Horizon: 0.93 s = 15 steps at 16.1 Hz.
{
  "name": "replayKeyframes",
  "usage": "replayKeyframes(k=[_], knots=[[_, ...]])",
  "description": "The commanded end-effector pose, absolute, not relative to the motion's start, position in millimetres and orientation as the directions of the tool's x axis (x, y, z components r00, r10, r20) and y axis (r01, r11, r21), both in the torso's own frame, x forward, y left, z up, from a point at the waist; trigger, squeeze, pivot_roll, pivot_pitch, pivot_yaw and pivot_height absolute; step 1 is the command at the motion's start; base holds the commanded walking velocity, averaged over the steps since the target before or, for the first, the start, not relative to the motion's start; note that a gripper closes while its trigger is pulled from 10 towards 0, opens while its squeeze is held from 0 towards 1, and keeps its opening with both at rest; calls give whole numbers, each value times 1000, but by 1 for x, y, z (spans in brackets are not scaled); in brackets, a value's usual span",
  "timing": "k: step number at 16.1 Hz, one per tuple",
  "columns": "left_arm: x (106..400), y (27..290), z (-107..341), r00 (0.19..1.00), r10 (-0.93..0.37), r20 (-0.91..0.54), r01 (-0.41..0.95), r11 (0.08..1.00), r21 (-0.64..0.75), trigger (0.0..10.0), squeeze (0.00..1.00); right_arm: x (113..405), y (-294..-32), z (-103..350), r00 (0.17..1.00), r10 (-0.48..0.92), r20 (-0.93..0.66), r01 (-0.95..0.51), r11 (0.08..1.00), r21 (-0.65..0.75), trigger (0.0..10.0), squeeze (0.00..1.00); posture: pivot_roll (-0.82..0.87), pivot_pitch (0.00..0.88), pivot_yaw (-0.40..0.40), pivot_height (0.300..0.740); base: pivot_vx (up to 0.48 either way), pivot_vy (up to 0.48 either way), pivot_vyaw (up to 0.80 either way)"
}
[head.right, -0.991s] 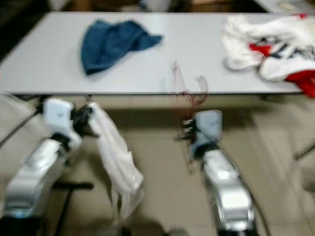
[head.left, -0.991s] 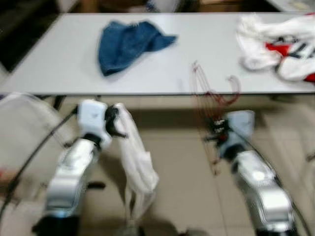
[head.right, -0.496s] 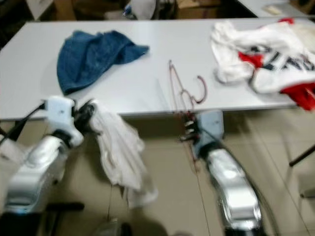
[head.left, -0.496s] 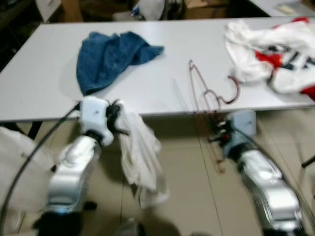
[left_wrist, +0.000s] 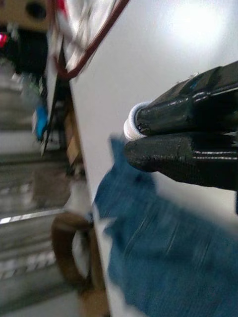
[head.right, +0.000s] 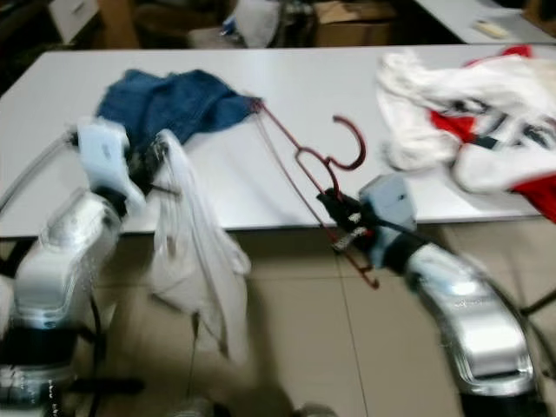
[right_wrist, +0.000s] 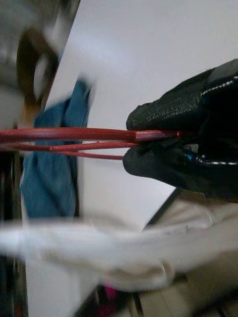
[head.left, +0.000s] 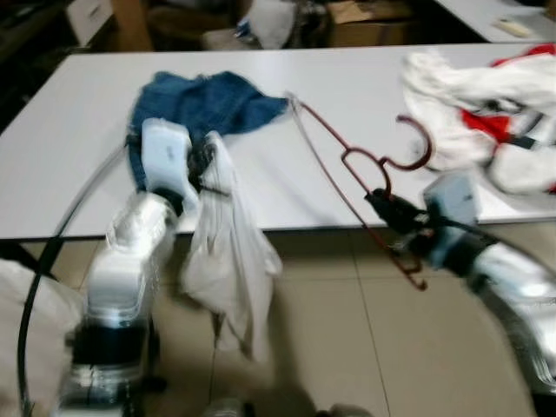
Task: Hang hanger
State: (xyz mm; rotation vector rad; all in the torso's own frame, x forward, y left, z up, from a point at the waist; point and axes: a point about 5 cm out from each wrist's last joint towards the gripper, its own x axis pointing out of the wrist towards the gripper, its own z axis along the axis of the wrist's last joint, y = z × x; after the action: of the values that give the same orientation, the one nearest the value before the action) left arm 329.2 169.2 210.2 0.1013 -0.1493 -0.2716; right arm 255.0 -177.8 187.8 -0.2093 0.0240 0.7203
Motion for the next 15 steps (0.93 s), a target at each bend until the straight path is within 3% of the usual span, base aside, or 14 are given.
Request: replayKeyframes(k=[1,2,3,4,6,7,12,15], knots=[[337,172,219,952,-267,150,250,960,123,10000,0,251,-183,198,709,699,-91,-701,684,-204,10000,0,-76,102,33,740,398,0,0],[348,173,231,950,-265,165,243,960,138,10000,0,247,-191,205,674,730,-115,-734,643,-217,10000,0,-78,101,35,740,398,0,0],[363,177,247,950,-258,173,225,955,192,10000,0,236,-200,213,588,791,-168,-806,556,-201,10000,0,-80,100,36,740,371,0,0],[363,177,247,950,-258,173,225,955,192,10000,0,236,-200,213,588,791,-168,-806,556,-201,10000,0,-80,100,36,740,371,0,0],[382,187,271,950,-237,202,184,951,250,10000,0,222,-206,221,460,860,-222,-887,434,-157,10000,0,-79,102,39,740,356,0,0],[387,190,280,947,-239,214,178,946,270,10000,0,220,-208,223,435,871,-227,-900,412,-144,10000,0,-73,103,37,740,356,0,0],[400,183,302,921,-298,250,234,937,258,10000,0,218,-204,225,356,899,-255,-934,336,-119,10000,0,-74,101,46,740,349,0,0],[391,161,325,855,-405,323,342,910,236,10000,0,237,-187,214,376,887,-269,-926,345,-154,10000,0,-72,107,44,740,0,0,0]])
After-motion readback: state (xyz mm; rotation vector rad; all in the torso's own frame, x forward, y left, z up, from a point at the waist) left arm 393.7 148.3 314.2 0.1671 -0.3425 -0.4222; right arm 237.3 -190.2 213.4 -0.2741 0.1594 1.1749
